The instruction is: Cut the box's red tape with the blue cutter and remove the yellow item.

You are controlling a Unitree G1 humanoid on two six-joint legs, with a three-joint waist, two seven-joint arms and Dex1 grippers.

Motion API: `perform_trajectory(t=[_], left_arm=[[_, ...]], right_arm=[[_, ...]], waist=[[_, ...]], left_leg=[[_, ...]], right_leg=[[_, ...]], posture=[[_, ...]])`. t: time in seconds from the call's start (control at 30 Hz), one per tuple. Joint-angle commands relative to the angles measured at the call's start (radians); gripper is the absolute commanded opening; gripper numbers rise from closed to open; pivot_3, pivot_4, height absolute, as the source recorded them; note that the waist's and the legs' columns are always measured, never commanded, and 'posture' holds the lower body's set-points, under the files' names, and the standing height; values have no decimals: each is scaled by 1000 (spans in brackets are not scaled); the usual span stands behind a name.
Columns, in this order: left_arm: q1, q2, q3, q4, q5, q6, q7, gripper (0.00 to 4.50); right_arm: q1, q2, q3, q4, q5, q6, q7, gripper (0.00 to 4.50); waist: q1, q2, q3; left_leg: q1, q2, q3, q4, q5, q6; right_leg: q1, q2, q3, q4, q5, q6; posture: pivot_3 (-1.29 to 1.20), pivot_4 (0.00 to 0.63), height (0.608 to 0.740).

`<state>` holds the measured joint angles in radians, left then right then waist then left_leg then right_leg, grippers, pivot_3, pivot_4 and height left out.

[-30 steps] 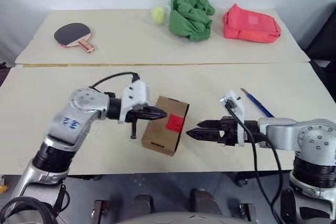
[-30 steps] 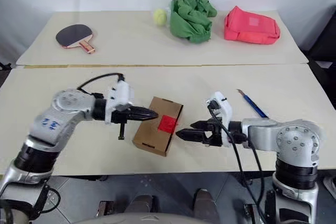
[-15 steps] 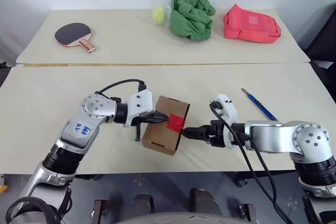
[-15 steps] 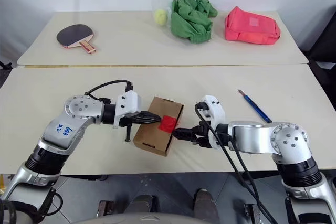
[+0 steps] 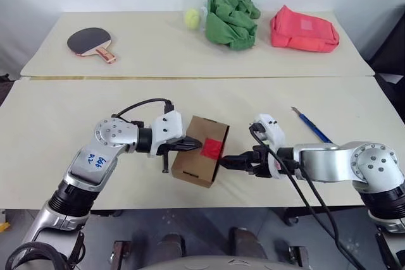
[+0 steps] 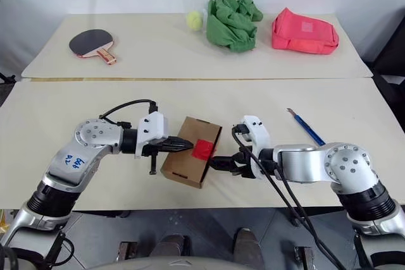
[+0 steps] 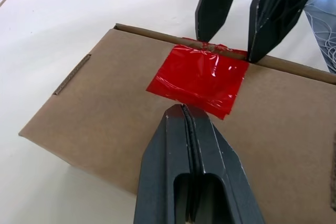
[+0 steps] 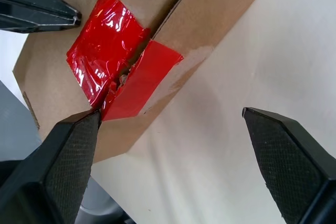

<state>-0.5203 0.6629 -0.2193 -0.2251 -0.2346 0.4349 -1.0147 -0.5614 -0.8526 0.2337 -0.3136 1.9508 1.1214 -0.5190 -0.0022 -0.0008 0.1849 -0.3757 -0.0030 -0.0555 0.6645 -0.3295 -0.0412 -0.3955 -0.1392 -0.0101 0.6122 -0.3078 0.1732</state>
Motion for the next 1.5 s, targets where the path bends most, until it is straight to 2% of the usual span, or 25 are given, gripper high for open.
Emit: perform_trajectory(t=[0.03, 0.27, 0.5, 0.57, 0.63, 0.73, 0.83, 0.9, 0.97, 1.07, 1.13, 1.23, 1.37, 1.5], left_arm=[[32, 15, -30, 11, 26, 21, -5, 0], [34, 15, -31, 23, 33, 13, -4, 0], [51, 9, -35, 11, 35, 14, 7, 0], [57, 9, -34, 5, 33, 16, 12, 0], [64, 11, -33, 1, 32, 16, 15, 0], [69, 12, -34, -4, 32, 17, 19, 0], [69, 9, -36, -7, 33, 22, 24, 0], [71, 9, -36, -10, 32, 23, 28, 0], [74, 13, -32, -15, 30, 23, 30, 0], [81, 24, -22, -16, 30, 19, 29, 0], [88, 32, -15, -15, 31, 14, 29, 0], [95, 34, -11, -15, 33, 10, 32, 0], [105, 29, -7, -18, 34, 7, 45, 0], [111, 22, -9, -34, 30, 18, 60, 0]], right_arm=[[-23, -50, 30, -14, -45, 45, -8, 4456], [-52, -92, 67, -9, -59, 68, -19, 4456], [-68, -34, 93, -25, -99, 47, -64, 4456], [-83, -44, 109, -59, -198, 97, -39, 4456], [-104, -93, 164, -133, -390, 181, 36, 4456], [-99, -124, 198, -188, -576, 213, 137, 4456], [-67, -123, 188, -209, -696, 204, 224, 4456], [-36, -103, 132, -206, -716, 187, 260, 4456], [0, -98, 29, -172, -688, 165, 296, 4456], [36, -150, -99, -111, -688, 149, 448, 4456], [52, -190, -169, -56, -682, 157, 566, 4456], [69, -187, -247, 28, -627, 208, 647, 4456], [98, -109, -336, 247, -350, 266, 572, 4456], [172, -58, -318, 356, -77, 198, 448, 4456]], waist=[[0, 0, 0], [1, -1, -1], [1, -1, -1], [0, -1, -1], [1, -1, -1], [3, -2, -2], [4, -4, -4], [5, -5, -6], [5, -5, -6], [6, -5, -6], [6, -5, -6], [1, -5, -6], [2, -6, -6], [3, -6, -6]], left_leg=[[0, 0, 0, 0, 0, 0], [1, 0, 0, 0, 0, 0], [1, 0, 0, 0, 0, 0], [1, 0, 0, 0, 0, 0], [1, 0, 0, 0, 0, 0], [1, 0, -1, 0, 0, 0], [1, 0, -1, 0, 0, 1], [1, 0, -1, 0, -1, 1], [2, 0, -1, 0, -1, 1], [2, 0, -1, 0, -1, 1], [2, 0, 0, 0, -1, 2], [2, 0, 0, -1, -1, 2], [4, 1, 0, -1, -1, 2], [4, 1, 1, -1, -1, 2]], right_leg=[[0, 0, 0, 0, 0, 0], [1, 0, 0, 0, 0, 0], [1, 0, 0, 0, 0, 0], [1, 0, 0, 0, 0, 0], [1, 0, 0, 0, 0, 0], [1, 0, 0, -1, 0, 0], [2, 0, 0, -1, 0, 0], [2, 0, 0, -1, 0, 0], [3, 0, 0, -1, 0, 0], [3, 0, 0, -1, 0, 0], [3, 0, 0, -2, 0, 0], [2, 1, 0, -2, 0, 0], [4, 1, 0, -2, 0, 0], [4, 1, 0, -1, 0, 0]], posture=[[0, 150, 740], [0, 150, 740], [0, 150, 740], [0, 150, 740], [0, 150, 740], [0, 150, 740], [0, 150, 740], [0, 150, 740], [0, 150, 740], [0, 150, 740], [0, 150, 740], [0, 150, 740], [0, 150, 740], [0, 150, 740]])
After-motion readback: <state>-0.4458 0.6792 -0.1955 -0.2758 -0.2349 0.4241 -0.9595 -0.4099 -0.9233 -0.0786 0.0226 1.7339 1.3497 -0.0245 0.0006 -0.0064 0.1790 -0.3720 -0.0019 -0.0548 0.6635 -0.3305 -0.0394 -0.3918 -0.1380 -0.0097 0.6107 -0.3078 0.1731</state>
